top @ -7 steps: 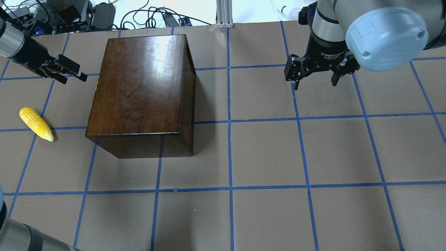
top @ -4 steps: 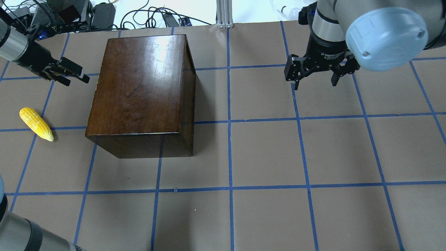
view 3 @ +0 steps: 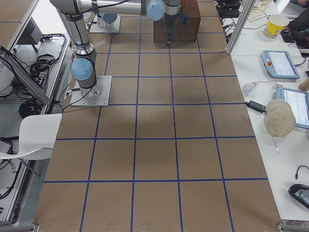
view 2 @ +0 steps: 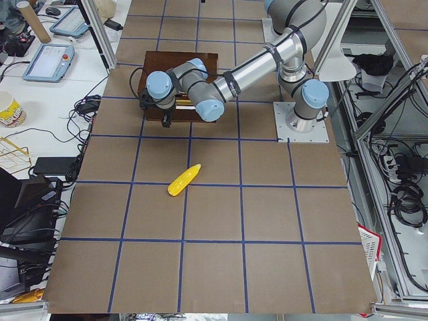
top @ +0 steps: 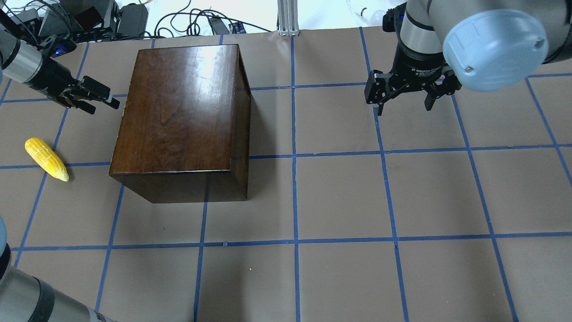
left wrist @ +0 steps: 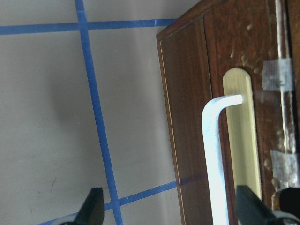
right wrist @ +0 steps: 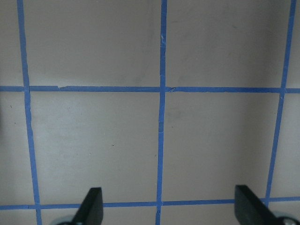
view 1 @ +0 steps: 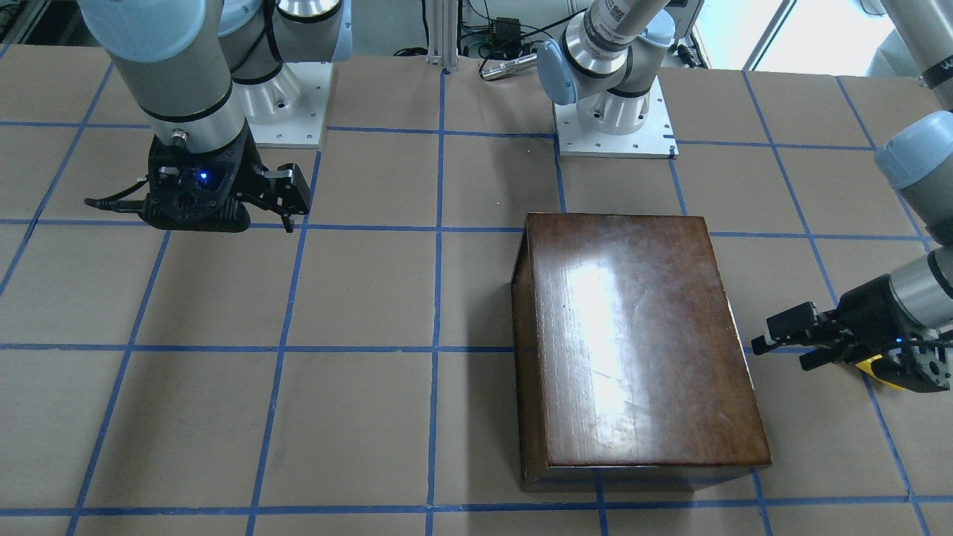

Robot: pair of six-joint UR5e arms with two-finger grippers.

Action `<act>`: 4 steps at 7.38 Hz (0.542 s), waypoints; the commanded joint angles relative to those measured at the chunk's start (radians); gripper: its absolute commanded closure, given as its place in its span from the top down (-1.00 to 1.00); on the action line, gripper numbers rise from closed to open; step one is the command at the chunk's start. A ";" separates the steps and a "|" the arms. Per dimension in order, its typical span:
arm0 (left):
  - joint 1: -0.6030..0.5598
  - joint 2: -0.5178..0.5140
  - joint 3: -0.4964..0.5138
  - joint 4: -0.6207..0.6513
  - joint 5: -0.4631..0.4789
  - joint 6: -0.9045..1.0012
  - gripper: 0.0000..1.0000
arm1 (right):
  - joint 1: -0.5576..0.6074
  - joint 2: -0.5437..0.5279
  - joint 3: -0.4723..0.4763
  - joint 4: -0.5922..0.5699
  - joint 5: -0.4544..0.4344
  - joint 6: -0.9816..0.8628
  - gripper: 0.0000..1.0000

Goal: Open drawer and put corn inside
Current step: 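Lower the left gripper beside the cabinet to the white drawer handle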

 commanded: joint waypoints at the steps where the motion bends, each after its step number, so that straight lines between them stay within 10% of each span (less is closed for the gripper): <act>1: -0.001 -0.003 -0.006 -0.001 0.004 -0.013 1.00 | 0.000 0.002 0.002 0.000 0.000 0.000 1.00; 4: -0.007 -0.006 -0.007 -0.007 0.010 -0.019 1.00 | 0.000 0.002 0.000 -0.002 0.000 0.000 1.00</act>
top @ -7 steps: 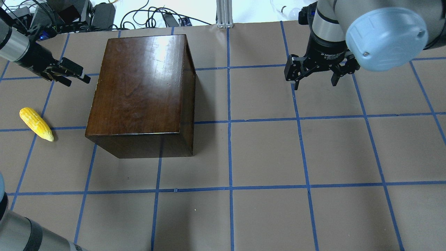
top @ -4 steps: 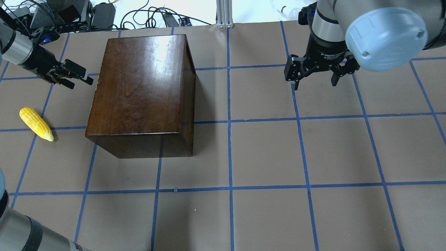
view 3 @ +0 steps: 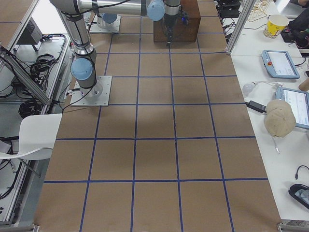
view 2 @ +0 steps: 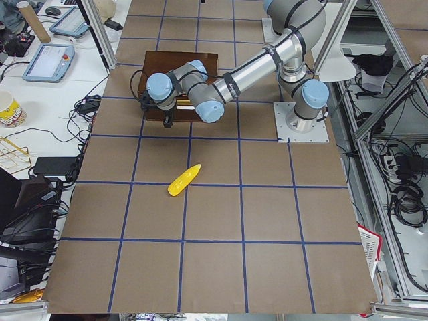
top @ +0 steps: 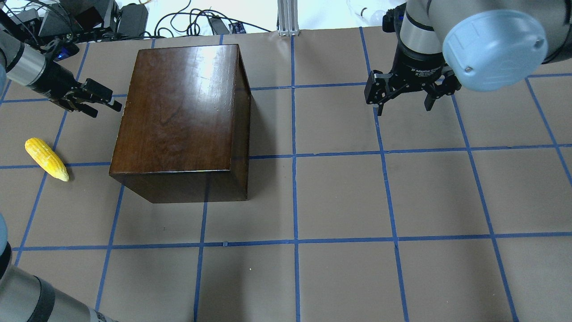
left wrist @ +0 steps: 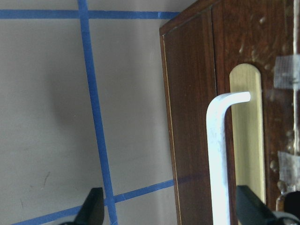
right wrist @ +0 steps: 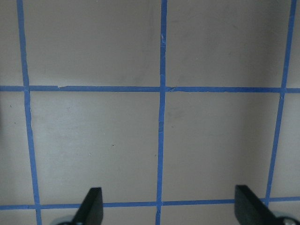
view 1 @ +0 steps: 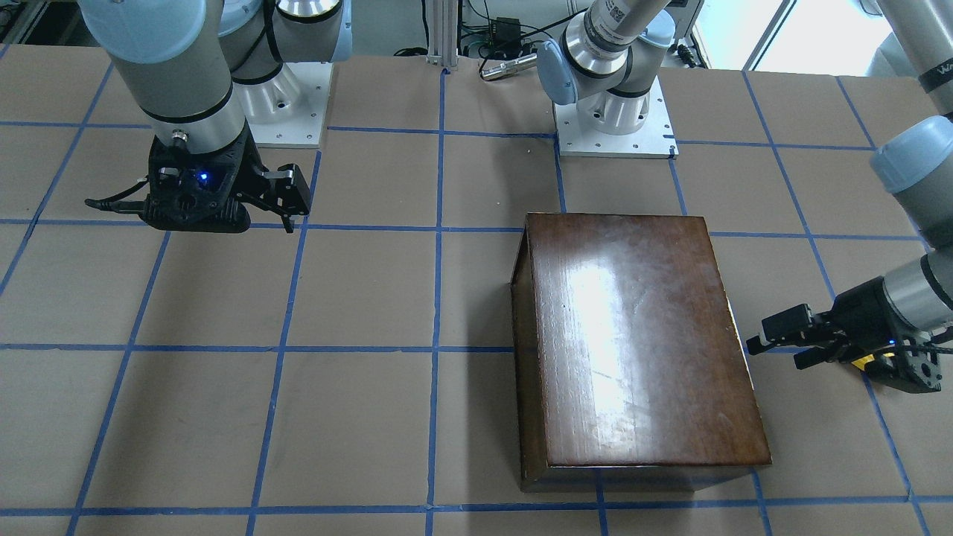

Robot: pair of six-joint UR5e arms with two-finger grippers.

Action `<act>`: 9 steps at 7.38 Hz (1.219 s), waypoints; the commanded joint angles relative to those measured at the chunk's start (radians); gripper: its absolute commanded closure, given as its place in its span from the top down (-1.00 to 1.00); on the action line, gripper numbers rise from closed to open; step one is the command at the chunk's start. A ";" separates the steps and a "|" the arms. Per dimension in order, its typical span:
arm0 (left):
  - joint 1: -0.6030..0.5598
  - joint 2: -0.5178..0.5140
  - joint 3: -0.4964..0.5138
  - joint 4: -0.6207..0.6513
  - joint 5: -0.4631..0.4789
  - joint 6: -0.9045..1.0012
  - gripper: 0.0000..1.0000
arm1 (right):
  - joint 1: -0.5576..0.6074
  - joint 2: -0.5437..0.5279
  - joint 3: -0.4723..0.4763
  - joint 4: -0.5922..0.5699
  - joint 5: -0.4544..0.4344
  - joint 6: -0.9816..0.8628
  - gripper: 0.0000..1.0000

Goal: Open drawer and put corn inside
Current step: 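Close the left gripper on the white drawer handle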

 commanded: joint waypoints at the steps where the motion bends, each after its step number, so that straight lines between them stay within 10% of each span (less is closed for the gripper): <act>1: -0.007 0.001 -0.007 -0.008 0.003 -0.028 1.00 | 0.000 -0.001 0.000 0.000 0.000 0.000 1.00; 9: -0.007 -0.010 -0.060 -0.011 -0.001 -0.043 1.00 | 0.000 -0.001 0.001 0.000 0.000 0.000 1.00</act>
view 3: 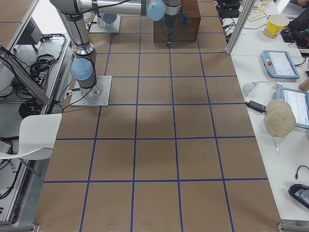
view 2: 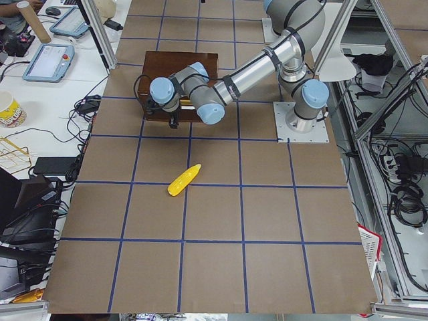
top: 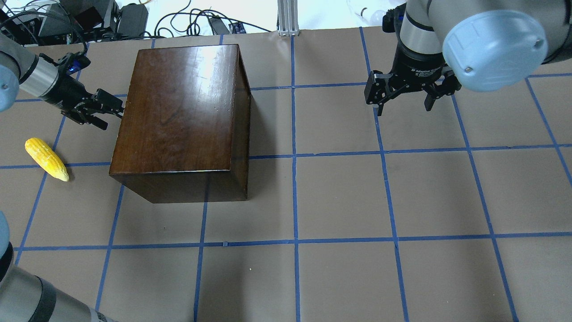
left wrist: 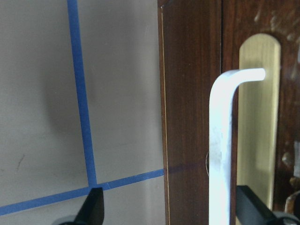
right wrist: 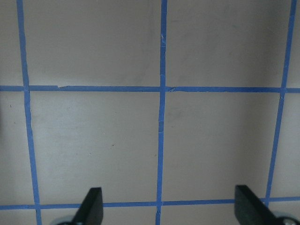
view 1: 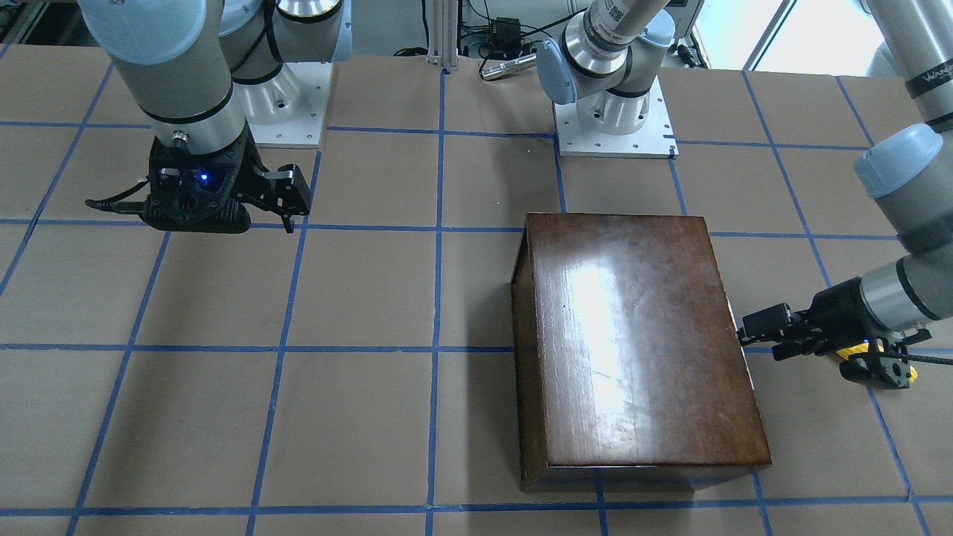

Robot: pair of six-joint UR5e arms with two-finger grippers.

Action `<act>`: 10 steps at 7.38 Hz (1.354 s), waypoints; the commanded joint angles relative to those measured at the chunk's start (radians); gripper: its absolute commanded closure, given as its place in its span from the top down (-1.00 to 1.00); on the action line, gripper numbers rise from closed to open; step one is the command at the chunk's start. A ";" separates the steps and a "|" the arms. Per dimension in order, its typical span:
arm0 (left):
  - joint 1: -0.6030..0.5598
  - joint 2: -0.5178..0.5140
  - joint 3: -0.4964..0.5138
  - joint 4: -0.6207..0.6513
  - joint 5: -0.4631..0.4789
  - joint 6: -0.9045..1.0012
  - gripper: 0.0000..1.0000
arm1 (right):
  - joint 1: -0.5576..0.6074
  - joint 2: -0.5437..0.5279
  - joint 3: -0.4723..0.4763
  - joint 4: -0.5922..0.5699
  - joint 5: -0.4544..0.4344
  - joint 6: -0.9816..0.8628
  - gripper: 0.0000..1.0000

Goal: Open drawer and put corn inside
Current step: 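Close the left gripper on the white drawer handle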

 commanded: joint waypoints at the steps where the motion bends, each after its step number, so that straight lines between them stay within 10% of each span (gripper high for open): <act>1: 0.000 -0.010 -0.005 0.001 0.002 0.000 1.00 | 0.000 0.001 0.000 -0.001 0.000 0.000 1.00; 10: 0.002 -0.027 0.009 0.013 0.034 0.008 1.00 | 0.000 0.001 0.000 0.000 0.000 0.000 1.00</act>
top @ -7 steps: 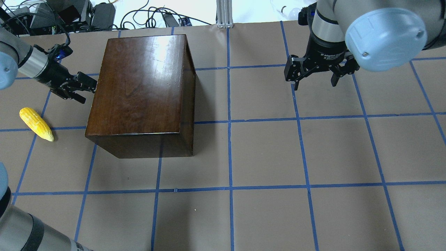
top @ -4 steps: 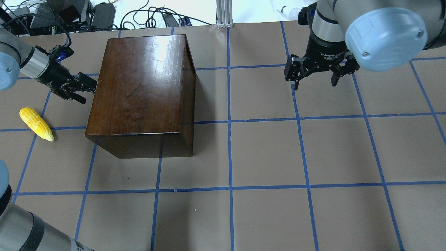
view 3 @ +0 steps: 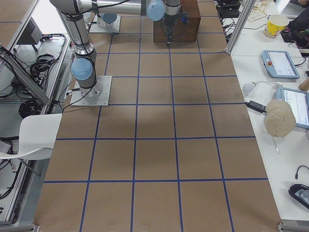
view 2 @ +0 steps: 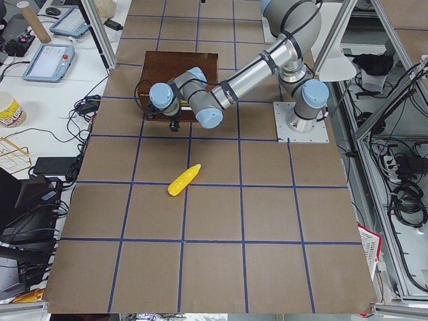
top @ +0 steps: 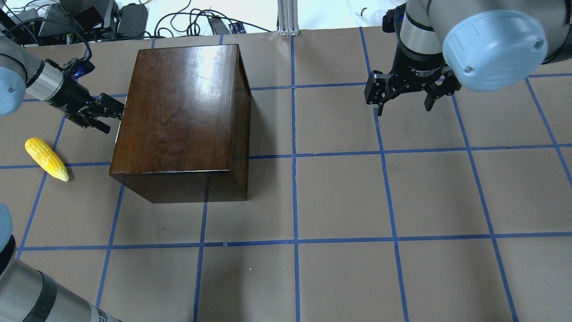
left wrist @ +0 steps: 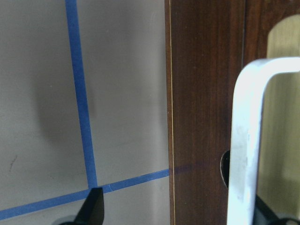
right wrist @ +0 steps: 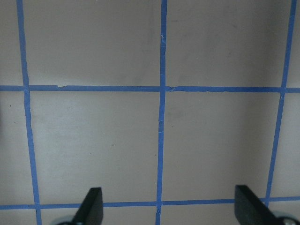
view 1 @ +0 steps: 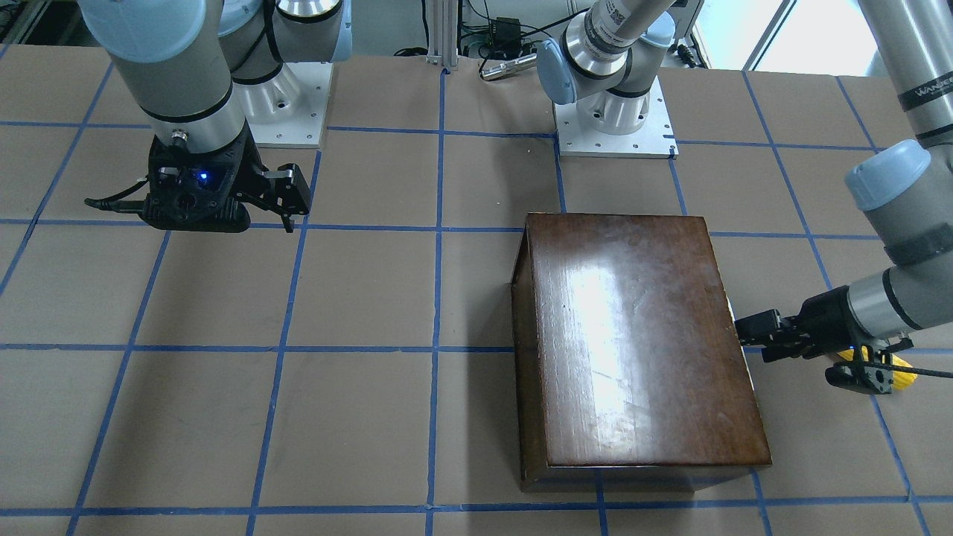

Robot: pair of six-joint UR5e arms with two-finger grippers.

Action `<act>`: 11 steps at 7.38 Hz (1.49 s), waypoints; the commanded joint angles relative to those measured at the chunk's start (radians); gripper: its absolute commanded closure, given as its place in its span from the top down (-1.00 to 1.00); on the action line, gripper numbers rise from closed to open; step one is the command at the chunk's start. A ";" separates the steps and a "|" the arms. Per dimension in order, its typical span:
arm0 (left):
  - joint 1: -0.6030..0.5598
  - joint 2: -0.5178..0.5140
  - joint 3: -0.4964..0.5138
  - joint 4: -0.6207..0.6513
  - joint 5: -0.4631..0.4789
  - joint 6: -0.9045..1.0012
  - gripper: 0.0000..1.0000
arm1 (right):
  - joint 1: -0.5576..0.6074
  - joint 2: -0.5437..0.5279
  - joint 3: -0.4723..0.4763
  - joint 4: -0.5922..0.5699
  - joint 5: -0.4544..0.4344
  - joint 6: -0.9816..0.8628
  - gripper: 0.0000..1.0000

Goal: Open drawer and put corn inside
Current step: 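Pull the drawer open with the left gripper, away from the cabinet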

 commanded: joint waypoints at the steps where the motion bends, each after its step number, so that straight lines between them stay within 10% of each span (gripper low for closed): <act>1: 0.004 0.001 0.004 0.003 0.023 0.001 1.00 | 0.000 -0.001 0.000 -0.002 0.000 0.000 1.00; 11: 0.045 0.002 0.027 0.039 0.092 0.012 1.00 | 0.000 0.001 0.000 0.000 0.000 0.000 1.00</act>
